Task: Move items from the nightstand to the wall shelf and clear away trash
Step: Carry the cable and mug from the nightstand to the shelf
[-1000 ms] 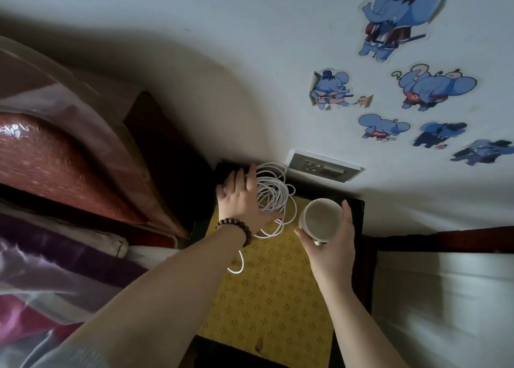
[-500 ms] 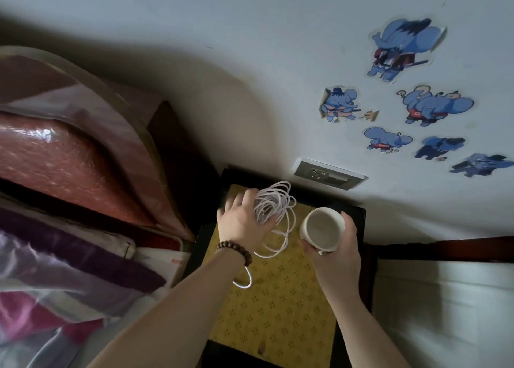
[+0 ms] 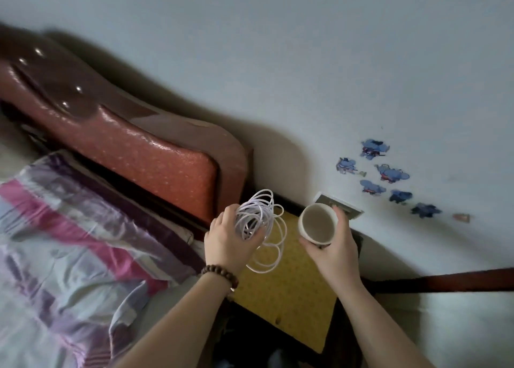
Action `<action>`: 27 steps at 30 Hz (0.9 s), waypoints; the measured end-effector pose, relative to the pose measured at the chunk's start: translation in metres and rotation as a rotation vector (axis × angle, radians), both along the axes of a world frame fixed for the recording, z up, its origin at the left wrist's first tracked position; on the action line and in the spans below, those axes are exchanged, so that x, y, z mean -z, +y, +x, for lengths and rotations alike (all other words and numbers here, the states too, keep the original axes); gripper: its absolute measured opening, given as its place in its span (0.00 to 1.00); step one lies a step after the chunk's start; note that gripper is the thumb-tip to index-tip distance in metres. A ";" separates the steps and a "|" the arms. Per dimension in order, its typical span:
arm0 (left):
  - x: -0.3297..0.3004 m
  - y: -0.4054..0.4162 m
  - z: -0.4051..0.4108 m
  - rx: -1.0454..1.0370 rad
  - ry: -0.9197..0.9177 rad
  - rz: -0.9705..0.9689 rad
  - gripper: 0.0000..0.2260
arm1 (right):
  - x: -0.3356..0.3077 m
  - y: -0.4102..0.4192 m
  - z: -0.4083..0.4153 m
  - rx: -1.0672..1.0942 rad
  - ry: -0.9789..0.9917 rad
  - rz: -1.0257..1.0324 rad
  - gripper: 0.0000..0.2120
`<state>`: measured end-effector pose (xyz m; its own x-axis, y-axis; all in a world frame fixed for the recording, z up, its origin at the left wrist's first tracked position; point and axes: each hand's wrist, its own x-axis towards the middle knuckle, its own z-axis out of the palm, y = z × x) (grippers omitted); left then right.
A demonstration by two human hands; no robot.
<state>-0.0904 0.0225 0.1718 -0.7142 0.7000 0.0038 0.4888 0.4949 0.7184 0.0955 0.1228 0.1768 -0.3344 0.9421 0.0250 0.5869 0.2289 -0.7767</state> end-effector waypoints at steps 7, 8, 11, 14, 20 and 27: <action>-0.044 -0.074 -0.007 -0.300 0.033 0.061 0.23 | -0.034 -0.028 -0.030 -0.312 0.047 0.012 0.43; -0.046 -0.086 -0.006 -0.350 0.038 0.070 0.23 | -0.037 -0.032 -0.036 -0.362 0.062 0.009 0.42; -0.048 -0.122 0.003 -0.480 0.047 0.082 0.24 | -0.042 -0.050 -0.053 -0.514 0.097 0.003 0.41; -0.048 -0.163 0.015 -0.614 0.043 0.087 0.22 | -0.044 -0.076 -0.069 -0.672 0.130 -0.023 0.42; -0.050 -0.262 0.044 -0.894 0.060 0.101 0.24 | -0.046 -0.158 -0.105 -0.981 0.145 -0.094 0.43; -0.056 -0.395 0.097 -1.319 0.114 0.094 0.24 | -0.048 -0.289 -0.140 -1.373 0.082 -0.125 0.43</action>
<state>0.0062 -0.3721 0.2275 -0.8464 -0.5191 0.1190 -0.2566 0.5932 0.7631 -0.0448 -0.1661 0.2244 -0.9895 -0.1417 0.0299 -0.0985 0.5076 -0.8559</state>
